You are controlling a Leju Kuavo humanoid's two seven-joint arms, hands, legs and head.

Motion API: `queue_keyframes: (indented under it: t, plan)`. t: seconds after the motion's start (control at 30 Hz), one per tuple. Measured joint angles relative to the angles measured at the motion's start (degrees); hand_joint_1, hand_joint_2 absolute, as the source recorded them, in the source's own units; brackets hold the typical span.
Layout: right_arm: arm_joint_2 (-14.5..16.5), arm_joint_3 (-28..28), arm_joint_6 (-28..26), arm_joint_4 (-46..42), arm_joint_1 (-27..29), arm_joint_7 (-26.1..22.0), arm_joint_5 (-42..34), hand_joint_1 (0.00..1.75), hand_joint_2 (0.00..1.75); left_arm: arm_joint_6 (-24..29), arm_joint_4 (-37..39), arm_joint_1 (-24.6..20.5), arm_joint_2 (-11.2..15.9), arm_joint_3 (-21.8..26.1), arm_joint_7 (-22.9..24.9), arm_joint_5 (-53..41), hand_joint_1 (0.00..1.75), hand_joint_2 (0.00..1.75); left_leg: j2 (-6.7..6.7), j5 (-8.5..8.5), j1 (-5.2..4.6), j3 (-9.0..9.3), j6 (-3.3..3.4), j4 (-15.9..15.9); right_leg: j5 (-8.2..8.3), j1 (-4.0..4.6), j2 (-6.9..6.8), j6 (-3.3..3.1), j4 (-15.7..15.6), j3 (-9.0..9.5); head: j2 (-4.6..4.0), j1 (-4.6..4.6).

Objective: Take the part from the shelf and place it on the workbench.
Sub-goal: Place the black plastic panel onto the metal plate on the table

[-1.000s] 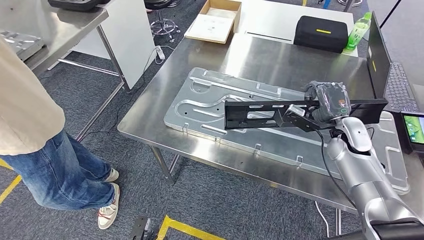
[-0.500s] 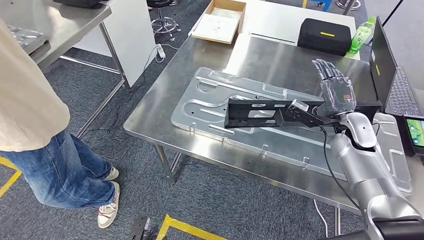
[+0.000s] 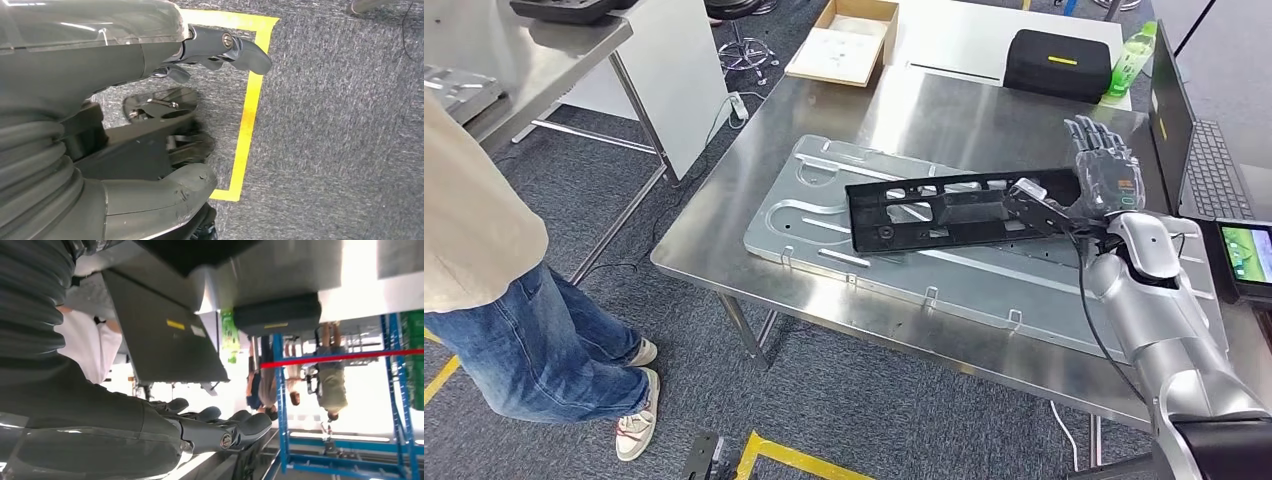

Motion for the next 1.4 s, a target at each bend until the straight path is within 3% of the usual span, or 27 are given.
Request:
queue_keyframes:
  t: [0.03, 0.1, 0.17, 0.23, 0.27, 0.37, 0.4, 0.43, 0.47, 0.53, 0.6, 0.73, 0.77, 0.83, 0.9, 0.93, 0.97, 1.03, 1.1, 1.2, 1.23, 1.3, 1.37, 1.4]
  plan:
    - [0.01, 0.0, -0.42, 0.64, -0.55, -0.04, 0.03, 0.0, 0.0, 0.03, 0.0, -0.04, 0.02, 0.0, -0.01, 0.01, 0.0, 1.75, -0.04, 1.34, -0.09, 1.77, 0.27, -3.69, -0.06, 0.12, 0.06, 0.17, 0.1, -0.04, 0.0, 0.02]
    - [0.04, 0.0, -1.61, 1.65, -1.2, -0.25, 0.01, 0.0, 0.0, 0.08, 0.0, -0.07, 0.05, -0.01, 0.0, 0.01, 0.0, 1.75, -0.12, 2.24, -0.28, 3.51, 0.66, -7.4, -0.04, 0.29, 0.11, 0.7, 0.11, -0.1, 0.0, 0.04]
    - [0.12, 0.0, -2.65, 2.24, -1.33, -0.38, -0.03, 0.0, 0.0, 0.14, 0.0, -0.04, 0.04, -0.02, 0.01, -0.01, 0.0, 1.75, -0.11, 2.5, -0.31, 3.68, 1.05, -7.84, 0.12, 0.28, 0.13, 1.4, -0.16, -0.07, 0.0, 0.03]
    - [0.17, 0.0, -3.37, 2.58, -1.41, -0.5, 0.14, 0.0, 0.0, 0.19, 0.0, -0.09, -0.01, -0.02, 0.01, -0.07, 0.0, 1.75, -0.04, 3.04, -0.09, 3.97, 1.75, -8.65, -0.79, 0.12, 0.1, 2.03, 0.78, -0.45, 0.0, 0.06]
    - [0.17, 0.0, -3.71, 2.69, -1.48, -0.62, 0.33, 0.0, 0.0, 0.19, 0.0, -0.14, -0.03, -0.03, 0.02, -0.1, 0.0, 1.75, 0.01, 3.27, 0.06, 4.1, 2.04, -9.03, -2.14, 0.05, 0.08, 2.3, 2.85, -1.37, 0.0, 0.09]
    - [0.2, 0.0, -4.78, 2.89, -1.08, -1.14, 0.77, 0.0, 0.0, 0.2, 0.0, -0.15, -0.04, -0.04, 0.07, -0.16, 0.0, 1.75, 0.07, 3.39, 0.08, 4.09, 2.3, -9.16, -6.94, -0.17, 0.03, 3.0, 13.42, -6.37, 0.0, 0.12]
    - [0.21, 0.0, -4.98, 2.93, -0.79, -1.29, 0.79, 0.0, 0.0, 0.2, 0.0, -0.12, -0.04, -0.04, 0.09, -0.16, 0.0, 1.75, 0.06, 3.35, 0.07, 4.09, 2.29, -9.11, -7.11, -0.25, 0.02, 3.14, 15.21, -7.33, 0.0, 0.11]
    - [0.21, 0.0, -5.09, 2.96, -0.58, -1.39, 0.81, 0.0, 0.0, 0.2, 0.0, -0.1, -0.04, -0.04, 0.11, -0.16, 0.0, 1.75, 0.05, 3.29, 0.07, 4.11, 2.24, -9.03, -6.15, -0.34, 0.0, 3.2, 14.8, -7.22, 0.0, 0.11]
    - [0.21, 0.0, -5.18, 2.98, -0.51, -1.46, 0.82, 0.0, 0.0, 0.2, 0.0, -0.11, -0.07, -0.05, 0.12, -0.17, 0.0, 1.75, 0.04, 3.17, 0.07, 4.13, 2.14, -8.89, -4.18, -0.42, -0.06, 3.2, 11.94, -5.89, 0.0, 0.1]
    - [0.23, 0.01, -5.34, 3.0, -0.6, -1.56, 0.85, 0.0, 0.0, 0.2, 0.0, -0.15, -0.13, -0.06, 0.12, -0.17, 0.0, 0.87, 0.0, 2.81, -0.03, 4.06, 1.74, -8.47, -0.65, -0.4, -0.28, 2.94, 3.87, -2.07, 0.0, 0.11]
    - [0.3, 0.02, -5.53, 3.0, -0.65, -1.8, 0.89, 0.0, 0.0, 0.26, 0.0, -0.19, -0.14, -0.05, 0.26, -0.09, 0.0, 0.0, -0.03, 2.58, -0.21, 3.87, 1.22, -8.19, 0.26, -0.12, -0.33, 2.34, -0.07, -0.3, 0.0, 0.09]
    - [0.57, 0.02, -6.54, 2.2, -0.26, -2.88, 0.86, 0.0, 0.0, 1.09, 0.0, -0.23, -0.15, -0.04, 1.92, 0.23, 0.0, 0.0, 0.0, 1.58, -0.3, 3.52, 0.14, -7.13, 0.26, -0.3, -0.14, 0.88, -0.35, -0.2, 0.0, 0.04]
    - [0.69, 0.02, -6.88, 1.71, -0.13, -3.07, 0.84, 0.0, 0.0, 1.26, 0.0, -0.27, -0.15, -0.04, 2.38, 0.34, 0.0, 0.0, -0.01, 0.31, -0.28, 2.71, -0.13, -5.19, 0.35, -0.44, -0.16, 0.47, -0.47, -0.1, 0.0, 0.04]
    - [1.04, 0.02, -7.72, 0.53, 0.5, -3.26, 0.63, 0.0, 0.0, 1.64, 0.0, -0.3, -0.14, -0.02, 3.53, 0.57, 0.0, 0.0, -0.03, -3.51, -0.17, -0.46, -0.47, 1.9, 0.42, -0.37, -0.22, -0.02, -0.43, -0.06, 0.0, 0.02]
    - [1.47, 0.02, -8.53, -0.88, 1.71, -3.35, 0.14, 0.0, 0.0, 2.17, 0.0, -0.21, -0.14, 0.0, 4.91, 0.73, 0.0, 0.0, -0.03, -5.86, -0.14, -3.31, -0.59, 8.13, 0.45, -0.21, -0.23, -0.14, -0.25, -0.19, 0.0, 0.01]
    - [1.65, -0.01, -8.85, -1.79, 2.45, -3.42, -0.17, 0.0, 0.0, 2.35, 0.0, -0.17, -0.14, 0.01, 5.44, 0.78, 0.0, 0.0, -0.03, -5.44, -0.14, -3.4, -0.53, 8.4, 0.46, -0.13, -0.21, -0.16, -0.14, -0.28, 0.0, 0.01]
    - [1.81, -0.04, -9.14, -2.85, 3.19, -3.52, -0.45, 0.0, 0.0, 2.48, 0.0, -0.17, -0.15, 0.02, 5.87, 0.81, 0.0, 0.0, -0.03, -4.0, -0.14, -2.36, -0.38, 6.4, 0.46, -0.07, -0.18, -0.16, -0.03, -0.35, 0.0, 0.01]
    - [2.02, -0.17, -9.66, -5.06, 4.42, -3.8, -1.12, 0.0, 0.0, 2.55, 0.0, -0.28, -0.14, 0.03, 6.29, 0.91, 0.0, 0.0, -0.12, -0.34, -0.25, 1.71, 0.21, -1.53, 0.46, 0.1, -0.11, -0.09, 0.19, -0.49, 0.0, 0.02]
    - [2.12, -0.65, -10.38, -7.27, 5.55, -4.14, -2.38, 0.0, 0.0, 2.45, 0.0, -0.43, -0.14, 0.04, 6.45, 1.12, 0.0, 0.0, -0.2, 1.46, -0.44, 4.27, 0.67, -6.76, 0.6, 0.31, -0.09, 0.27, 0.35, -0.7, 0.0, 0.03]
    - [2.15, -2.03, -11.12, -10.99, 7.78, -4.49, -4.55, 0.0, 0.0, 2.11, 0.01, -0.36, -0.2, 0.09, 6.52, 1.25, 0.0, 0.0, -0.21, 2.26, -0.51, 4.39, 1.28, -7.84, 0.98, 0.25, -0.16, 1.25, 0.26, -0.9, 0.0, 0.03]
    - [2.08, -2.6, -11.15, -12.16, 8.46, -4.53, -5.05, 0.0, 0.0, 2.03, 0.02, -0.33, -0.25, 0.11, 6.51, 1.25, 0.0, 0.0, -0.14, 2.73, -0.43, 4.28, 1.66, -8.2, 0.38, 0.15, -0.17, 1.56, 0.61, -1.1, 0.0, 0.06]
    - [1.89, -3.73, -11.12, -14.03, 9.32, -4.56, -5.66, 0.0, 0.0, 1.93, 0.04, -0.42, -0.34, 0.13, 6.49, 1.26, 0.0, 0.0, 0.06, 3.77, -0.22, 3.7, 2.37, -8.84, -3.17, -0.04, -0.14, 2.09, 4.12, -2.44, 0.0, 0.13]
    - [1.76, -4.6, -11.03, -15.22, 9.89, -4.55, -5.87, 0.0, 0.0, 1.85, 0.04, -0.47, -0.35, 0.13, 6.48, 1.27, 0.0, 0.0, 0.22, 4.55, -0.26, 2.66, 2.61, -8.86, -8.02, -0.11, -0.13, 2.52, 11.11, -4.65, 0.0, 0.15]
    - [1.71, -4.88, -10.92, -15.67, 10.26, -4.57, -5.94, 0.0, 0.0, 1.81, 0.04, -0.44, -0.35, 0.14, 6.46, 1.27, 0.0, 0.0, 0.29, 4.93, -0.27, 2.08, 2.57, -8.8, -9.36, -0.15, -0.15, 2.71, 14.0, -5.29, 0.0, 0.16]
